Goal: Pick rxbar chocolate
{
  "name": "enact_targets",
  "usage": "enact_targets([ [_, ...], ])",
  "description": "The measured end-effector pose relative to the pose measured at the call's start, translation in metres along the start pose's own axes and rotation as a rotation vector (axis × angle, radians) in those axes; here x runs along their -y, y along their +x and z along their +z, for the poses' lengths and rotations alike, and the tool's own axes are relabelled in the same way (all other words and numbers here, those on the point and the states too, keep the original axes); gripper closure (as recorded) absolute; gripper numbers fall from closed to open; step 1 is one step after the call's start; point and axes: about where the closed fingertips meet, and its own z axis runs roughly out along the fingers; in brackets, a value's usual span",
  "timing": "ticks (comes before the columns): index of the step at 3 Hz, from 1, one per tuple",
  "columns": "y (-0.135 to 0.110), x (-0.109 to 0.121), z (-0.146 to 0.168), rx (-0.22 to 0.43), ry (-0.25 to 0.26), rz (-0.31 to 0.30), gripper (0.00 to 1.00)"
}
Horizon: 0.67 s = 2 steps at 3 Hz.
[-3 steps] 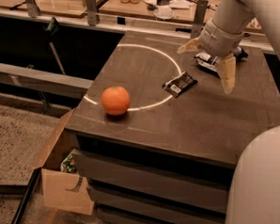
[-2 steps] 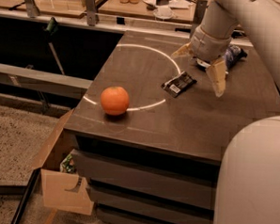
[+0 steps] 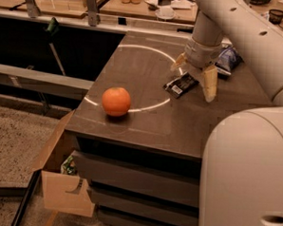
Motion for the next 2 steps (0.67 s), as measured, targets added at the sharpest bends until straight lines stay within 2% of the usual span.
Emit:
enact_targets([
  [1,-0.005,0.0086,0.0104,-0.007,-0.036,-0.013,0.46],
  [2,-0.006,0.0098,0.0102,-0.011,-0.041,-0.019,0.65],
])
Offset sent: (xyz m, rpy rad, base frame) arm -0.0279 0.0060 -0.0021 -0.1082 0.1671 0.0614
